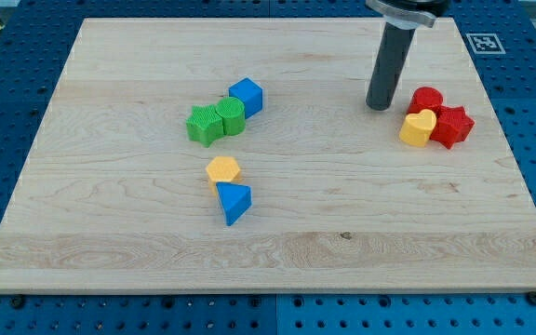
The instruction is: Keep arm in between red circle and blue cube
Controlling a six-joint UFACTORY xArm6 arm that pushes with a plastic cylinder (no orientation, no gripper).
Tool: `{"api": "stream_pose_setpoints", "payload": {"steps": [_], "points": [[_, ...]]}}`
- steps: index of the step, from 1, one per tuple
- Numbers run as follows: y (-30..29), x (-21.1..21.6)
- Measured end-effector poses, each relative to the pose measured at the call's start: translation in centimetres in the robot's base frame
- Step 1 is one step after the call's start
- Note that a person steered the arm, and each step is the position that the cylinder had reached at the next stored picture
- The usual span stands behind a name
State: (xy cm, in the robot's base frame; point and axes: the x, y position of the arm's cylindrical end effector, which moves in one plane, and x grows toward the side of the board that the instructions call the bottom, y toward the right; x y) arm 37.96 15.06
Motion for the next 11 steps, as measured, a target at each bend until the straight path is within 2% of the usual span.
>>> {"api": "stream_pose_setpoints", "payload": {"steps": [3, 5, 9, 10, 11], "points": [[3.6, 0.0], [-2.1, -1.6], [-5.3, -0.9], [-9.4, -0.5], [-9.5, 5.1]]}}
